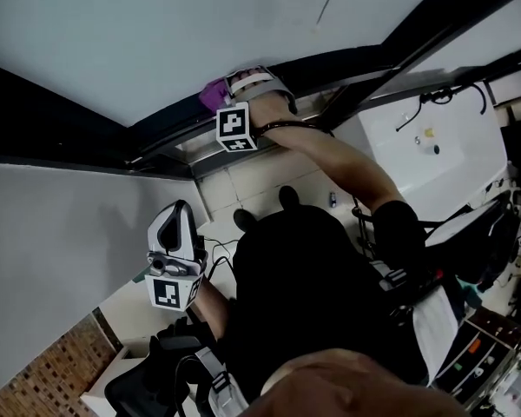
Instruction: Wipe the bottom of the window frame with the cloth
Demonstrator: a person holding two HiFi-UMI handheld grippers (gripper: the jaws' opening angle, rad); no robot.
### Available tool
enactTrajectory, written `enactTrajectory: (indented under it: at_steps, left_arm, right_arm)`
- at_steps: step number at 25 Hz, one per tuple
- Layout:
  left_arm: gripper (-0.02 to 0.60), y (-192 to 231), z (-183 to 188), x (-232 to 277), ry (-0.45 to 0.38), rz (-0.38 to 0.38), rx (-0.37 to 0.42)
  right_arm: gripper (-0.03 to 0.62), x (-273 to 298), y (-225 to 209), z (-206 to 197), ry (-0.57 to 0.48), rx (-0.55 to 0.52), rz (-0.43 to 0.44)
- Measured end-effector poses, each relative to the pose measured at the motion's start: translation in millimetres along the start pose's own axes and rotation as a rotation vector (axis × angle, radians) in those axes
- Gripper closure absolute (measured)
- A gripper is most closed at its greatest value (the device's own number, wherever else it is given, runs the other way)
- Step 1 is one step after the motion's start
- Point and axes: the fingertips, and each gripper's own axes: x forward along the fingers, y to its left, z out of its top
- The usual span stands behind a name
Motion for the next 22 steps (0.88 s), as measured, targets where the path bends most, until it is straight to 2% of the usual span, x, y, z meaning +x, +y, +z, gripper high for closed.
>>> enactTrajectory:
  at_steps: [2, 4, 5, 7, 9, 11, 14, 15, 16, 19, 20, 22]
  left_arm:
    - [0.580, -3.6, -0.6, 2.5, -0.003, 0.000, -0.005]
    - [0.580, -5.1, -0.2, 2.2, -0.009, 0.001, -0.002]
    - [0.580, -5.4, 0.3, 1.6, -0.011, 0.006, 0.002]
    - [0.580, -5.1, 2.1, 1.8, -0.020, 0.024, 0.000]
    - [0.580, -2.9, -0.4, 0.5, -0.021, 0.034, -0.010]
    - [0.580, -3.5, -3.8, -2.1, -0.029, 0.037, -0.022]
    - [0.580, -8.9, -7.6, -4.2, -0.028, 0.038, -0.036]
    - [0.580, -10.3, -9.2, -5.3, -0.018, 0.036, -0.038]
    - [0.580, -10.2, -10.4, -6.2, -0.012, 0.036, -0.037]
    - [0.580, -3.6, -10.8, -8.6, -0.010, 0.049, -0.031]
    - [0.580, -1.8, -9.5, -9.0, -0.014, 0.054, -0.027]
    - [0.580, -1.0, -6.6, -8.1, -0.032, 0.057, -0.024]
  right_arm:
    - [0.536, -1.6, 10.1, -9.3, -0.006, -0.004, 0.078]
    - [0.530, -12.8, 11.7, -16.7, -0.069, 0.062, 0.191]
    - [0.526, -21.6, 3.0, -25.9, -0.093, 0.101, 0.217]
    - [0.526, -41.5, -26.3, -50.7, -0.120, 0.165, 0.215]
    - [0.526, -57.6, -42.4, -59.9, -0.156, 0.199, 0.240]
    - [0.526, -49.5, -33.4, -54.8, -0.135, 0.130, 0.247]
    - [0.541, -8.4, -8.7, -54.4, 0.004, -0.079, 0.159]
    - [0.539, -5.8, -2.7, -56.1, 0.025, -0.116, 0.152]
    - [0.539, -11.1, 5.2, -57.6, 0.026, -0.134, 0.184]
    - [0.532, -51.1, 26.8, -55.9, -0.086, -0.105, 0.402]
    - [0.531, -62.6, 19.7, -54.5, -0.140, -0.057, 0.430]
    - [0.528, -71.0, -12.0, -55.0, -0.209, 0.046, 0.381]
